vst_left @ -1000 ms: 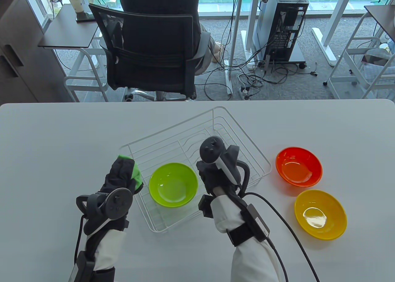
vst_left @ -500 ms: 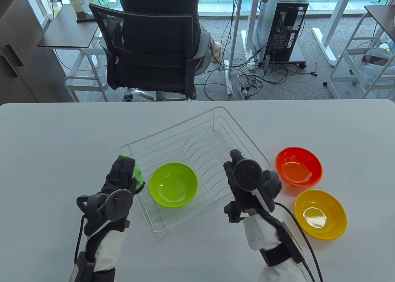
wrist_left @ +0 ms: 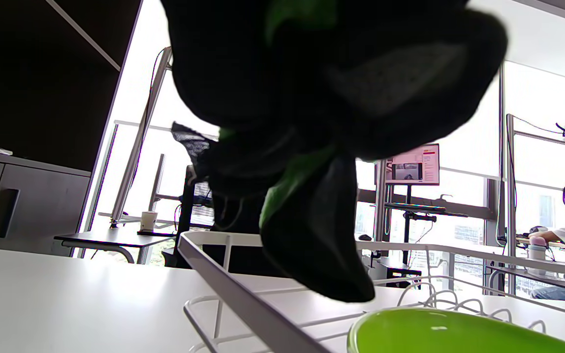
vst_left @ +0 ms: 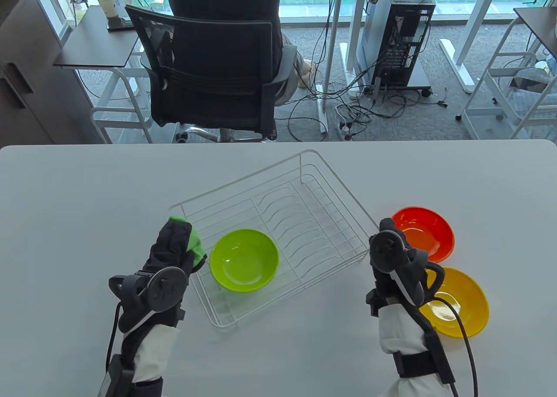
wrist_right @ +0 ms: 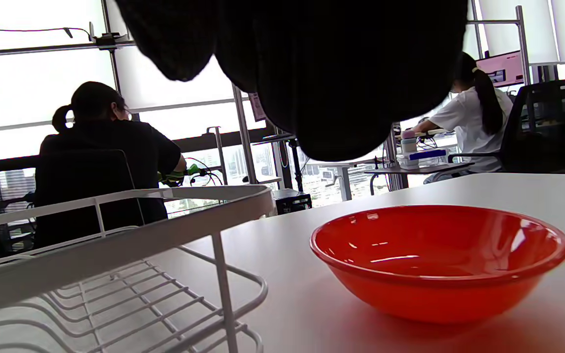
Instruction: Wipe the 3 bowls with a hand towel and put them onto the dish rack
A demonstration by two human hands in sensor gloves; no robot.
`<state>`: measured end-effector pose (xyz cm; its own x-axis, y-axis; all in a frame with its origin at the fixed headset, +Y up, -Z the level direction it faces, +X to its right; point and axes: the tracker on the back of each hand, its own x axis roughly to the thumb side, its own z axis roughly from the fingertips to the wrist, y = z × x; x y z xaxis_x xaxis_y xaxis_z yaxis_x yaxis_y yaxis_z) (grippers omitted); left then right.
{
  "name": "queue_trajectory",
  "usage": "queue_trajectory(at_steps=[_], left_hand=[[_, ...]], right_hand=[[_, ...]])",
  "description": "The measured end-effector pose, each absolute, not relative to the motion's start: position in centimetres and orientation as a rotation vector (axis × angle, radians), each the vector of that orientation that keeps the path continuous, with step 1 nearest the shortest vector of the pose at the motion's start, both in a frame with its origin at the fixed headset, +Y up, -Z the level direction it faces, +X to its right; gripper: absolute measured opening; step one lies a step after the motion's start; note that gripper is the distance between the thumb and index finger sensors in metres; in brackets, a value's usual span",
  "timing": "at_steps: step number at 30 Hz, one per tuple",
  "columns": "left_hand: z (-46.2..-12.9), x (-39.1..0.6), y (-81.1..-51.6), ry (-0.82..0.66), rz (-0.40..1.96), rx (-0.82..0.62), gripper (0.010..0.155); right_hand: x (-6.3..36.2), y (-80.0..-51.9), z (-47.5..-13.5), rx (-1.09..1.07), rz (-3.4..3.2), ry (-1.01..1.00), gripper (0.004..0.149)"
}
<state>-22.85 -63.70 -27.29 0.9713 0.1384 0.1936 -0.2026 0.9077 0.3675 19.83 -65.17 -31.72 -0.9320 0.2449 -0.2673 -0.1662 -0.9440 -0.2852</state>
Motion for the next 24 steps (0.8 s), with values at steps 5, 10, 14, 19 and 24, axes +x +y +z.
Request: queue_trajectory(at_steps=[5, 10, 14, 19, 24], left_hand=[[-27.3, -22.9, -63.7, -0.166, 0.181, 0.395, 0.062], [-27.3, -22.8, -63.9, -0.169, 0.173, 0.385, 0.062], [-27.4, -22.7, -63.9, -0.17, 0.173, 0.384, 0.062], [-27.4, -22.6, -63.9, -0.172, 0.167, 0.379, 0.062], [-27.4, -22.5, -63.9, -0.176, 0.161, 0.371, 0.062]], right_hand=[[24.2, -66.2, -32.0, -0.65, 2.924, -0.286, 0.052], [27.6, -67.9, -32.0, -0.84, 2.969, -0.129, 0.056], [29.4, -69.3, -32.1, -0.921, 2.964, -0.007, 0.061], [30.4, -70.4, -32.2, -1.001, 2.995, 0.073, 0.065], [31.6, -71.4, -32.1, -1.057, 2.964, 0.197, 0.069]])
